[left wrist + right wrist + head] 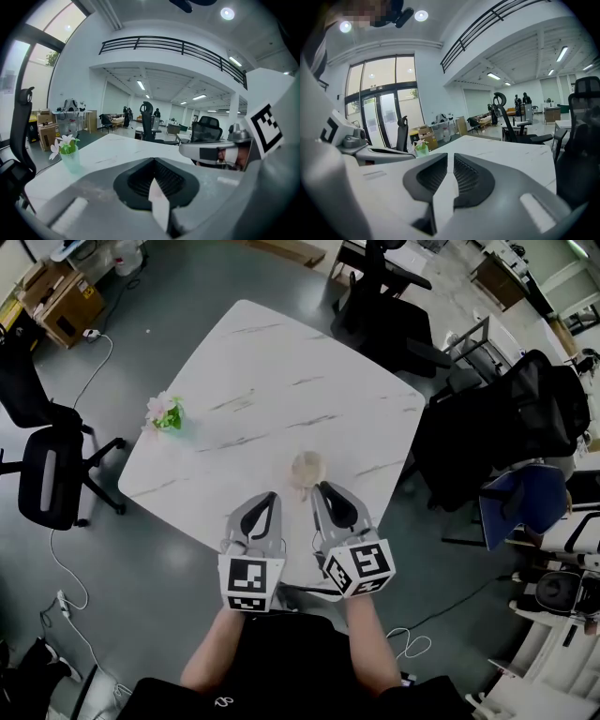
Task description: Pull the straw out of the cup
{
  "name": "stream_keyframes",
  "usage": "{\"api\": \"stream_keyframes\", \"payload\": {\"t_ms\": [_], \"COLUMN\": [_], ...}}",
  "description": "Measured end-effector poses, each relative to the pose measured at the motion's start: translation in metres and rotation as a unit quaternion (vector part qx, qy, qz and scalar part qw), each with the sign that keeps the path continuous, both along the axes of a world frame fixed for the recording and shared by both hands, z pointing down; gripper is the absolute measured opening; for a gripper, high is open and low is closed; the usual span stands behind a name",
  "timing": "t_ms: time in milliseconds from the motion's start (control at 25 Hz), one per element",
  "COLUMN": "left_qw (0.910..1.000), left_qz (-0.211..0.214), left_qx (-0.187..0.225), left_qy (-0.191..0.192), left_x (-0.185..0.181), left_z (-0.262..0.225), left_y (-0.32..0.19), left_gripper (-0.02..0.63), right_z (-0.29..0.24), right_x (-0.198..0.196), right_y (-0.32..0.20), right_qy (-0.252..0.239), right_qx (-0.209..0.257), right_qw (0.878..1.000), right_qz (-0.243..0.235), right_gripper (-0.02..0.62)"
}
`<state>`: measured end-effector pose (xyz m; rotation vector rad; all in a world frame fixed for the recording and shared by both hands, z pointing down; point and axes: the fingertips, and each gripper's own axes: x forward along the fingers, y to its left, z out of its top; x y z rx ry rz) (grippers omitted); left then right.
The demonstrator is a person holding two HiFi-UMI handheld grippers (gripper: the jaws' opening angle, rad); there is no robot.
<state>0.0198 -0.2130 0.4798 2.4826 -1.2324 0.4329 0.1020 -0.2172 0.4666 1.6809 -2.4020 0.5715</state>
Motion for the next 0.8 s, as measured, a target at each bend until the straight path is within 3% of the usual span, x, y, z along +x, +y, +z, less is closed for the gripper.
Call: {"api": "stream_keyframes", "payload": {"t_ms": [800], "left_qw": [0.9984], "left_qz": [-0.029], "left_qx": [-0.048], "left_qy": [0.0], "left_x": [-0.004], "left_z": [0.044], "left_y": [-0.017], "left_gripper": [0.002], "right_z": [0.07], "right_x": [-0.004], "right_y": [-0.049], "right_qy": [0.068], "right_qx": [-0.073], "right_qw": [0.994], "right_qz": [-0.044], "right_gripper": [0.118]}}
